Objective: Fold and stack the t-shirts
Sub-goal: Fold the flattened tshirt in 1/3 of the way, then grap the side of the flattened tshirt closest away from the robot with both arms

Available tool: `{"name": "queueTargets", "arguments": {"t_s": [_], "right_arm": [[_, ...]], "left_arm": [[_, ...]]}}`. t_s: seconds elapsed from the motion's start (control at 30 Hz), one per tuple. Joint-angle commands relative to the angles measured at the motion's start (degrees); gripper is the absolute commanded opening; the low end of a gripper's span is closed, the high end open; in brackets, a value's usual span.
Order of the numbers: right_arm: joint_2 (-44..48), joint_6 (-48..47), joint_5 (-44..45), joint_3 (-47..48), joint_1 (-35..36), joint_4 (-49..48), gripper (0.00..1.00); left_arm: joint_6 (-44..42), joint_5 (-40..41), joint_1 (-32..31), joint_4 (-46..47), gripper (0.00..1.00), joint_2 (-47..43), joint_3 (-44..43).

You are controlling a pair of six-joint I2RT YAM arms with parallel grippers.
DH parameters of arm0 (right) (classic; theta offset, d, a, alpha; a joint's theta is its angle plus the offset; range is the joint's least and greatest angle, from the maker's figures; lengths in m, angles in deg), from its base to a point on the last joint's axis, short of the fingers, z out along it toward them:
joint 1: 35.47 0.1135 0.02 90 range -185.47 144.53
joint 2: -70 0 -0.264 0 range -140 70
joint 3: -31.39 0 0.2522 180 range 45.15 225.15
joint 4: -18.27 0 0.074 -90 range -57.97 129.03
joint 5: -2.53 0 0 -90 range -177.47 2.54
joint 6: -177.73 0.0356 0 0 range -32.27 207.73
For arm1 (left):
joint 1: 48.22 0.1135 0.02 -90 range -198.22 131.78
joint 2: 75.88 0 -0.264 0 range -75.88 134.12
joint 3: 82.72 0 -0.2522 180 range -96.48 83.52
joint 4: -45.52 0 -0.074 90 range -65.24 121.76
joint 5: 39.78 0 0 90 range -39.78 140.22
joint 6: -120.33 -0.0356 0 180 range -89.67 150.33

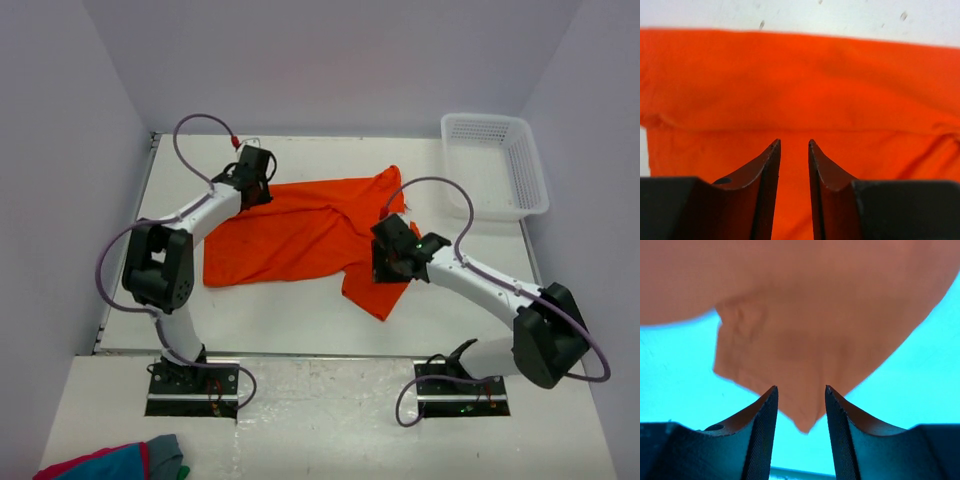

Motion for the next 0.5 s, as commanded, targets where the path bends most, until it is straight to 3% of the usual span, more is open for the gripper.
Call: {"name": "queueTargets", "arguments": {"t_s": [0.0,0.17,0.47], "right_arm": [[4.92,10.03,3.07,-7.80,5.58,0.33,0.44],[10.99,16.89,6.32,-13.72,9.72,1.56,0.43],[10.73,22.44,5.97,-17.06,13.77,1.92,0.43]], "left_arm": [[3.56,-2.70,0.63,1.24,0.30,-8.27,7.89],[3.83,-6.76,0.28,2.83,0.30,-14.97,15.01],[4.62,-10.11,-1.22,3.63,0.30,-19.90,19.33]]}}
